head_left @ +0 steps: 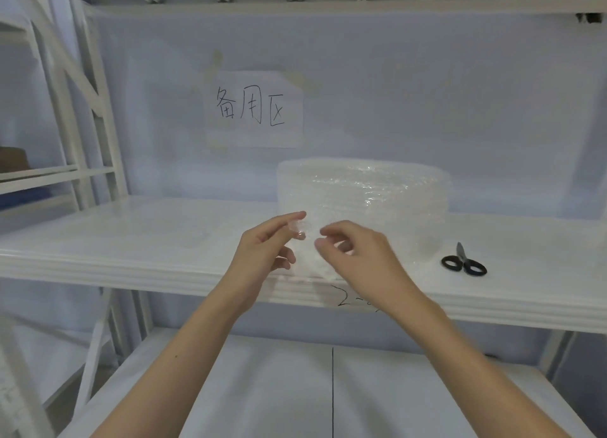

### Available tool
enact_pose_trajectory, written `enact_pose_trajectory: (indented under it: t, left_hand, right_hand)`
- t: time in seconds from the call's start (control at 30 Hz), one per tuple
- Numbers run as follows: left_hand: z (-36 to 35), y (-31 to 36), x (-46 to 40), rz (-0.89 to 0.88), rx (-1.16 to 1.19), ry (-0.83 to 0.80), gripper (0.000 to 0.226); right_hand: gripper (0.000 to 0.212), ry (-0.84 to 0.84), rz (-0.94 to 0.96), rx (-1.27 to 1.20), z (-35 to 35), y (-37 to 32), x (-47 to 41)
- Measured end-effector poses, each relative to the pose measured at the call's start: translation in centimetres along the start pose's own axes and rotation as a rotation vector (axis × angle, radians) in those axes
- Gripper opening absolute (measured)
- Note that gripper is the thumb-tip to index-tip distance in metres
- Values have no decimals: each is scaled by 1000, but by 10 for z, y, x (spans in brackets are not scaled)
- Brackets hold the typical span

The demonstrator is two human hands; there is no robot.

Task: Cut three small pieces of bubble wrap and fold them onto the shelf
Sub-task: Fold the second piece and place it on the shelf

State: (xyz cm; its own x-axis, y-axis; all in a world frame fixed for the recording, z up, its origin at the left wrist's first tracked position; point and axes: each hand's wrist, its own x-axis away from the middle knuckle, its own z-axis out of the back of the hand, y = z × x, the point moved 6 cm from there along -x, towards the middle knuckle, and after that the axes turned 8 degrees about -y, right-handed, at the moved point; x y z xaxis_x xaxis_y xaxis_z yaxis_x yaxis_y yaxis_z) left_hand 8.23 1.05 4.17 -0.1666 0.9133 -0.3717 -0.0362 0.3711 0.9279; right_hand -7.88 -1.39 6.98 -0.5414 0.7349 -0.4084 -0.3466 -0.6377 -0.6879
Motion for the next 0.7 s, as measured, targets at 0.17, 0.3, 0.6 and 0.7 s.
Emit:
enact_pose_trajectory:
  t: [0.17, 0.3, 0.6, 0.7]
  left_hand:
    - [14, 1, 5, 1, 9, -8, 27]
    - [23, 1, 7, -6, -13, -19, 26]
    - [34, -1, 6, -14, -100, -47, 27]
    - [35, -6, 6, -1, -111, -61, 27]
  right_hand:
    - [21, -112, -129, -251, -33, 17, -26]
    - [10, -170, -159, -480, -50, 17, -32]
    - [10, -186, -225, -696, -61, 24, -38]
    - [12, -179, -228, -734, -63, 24, -38]
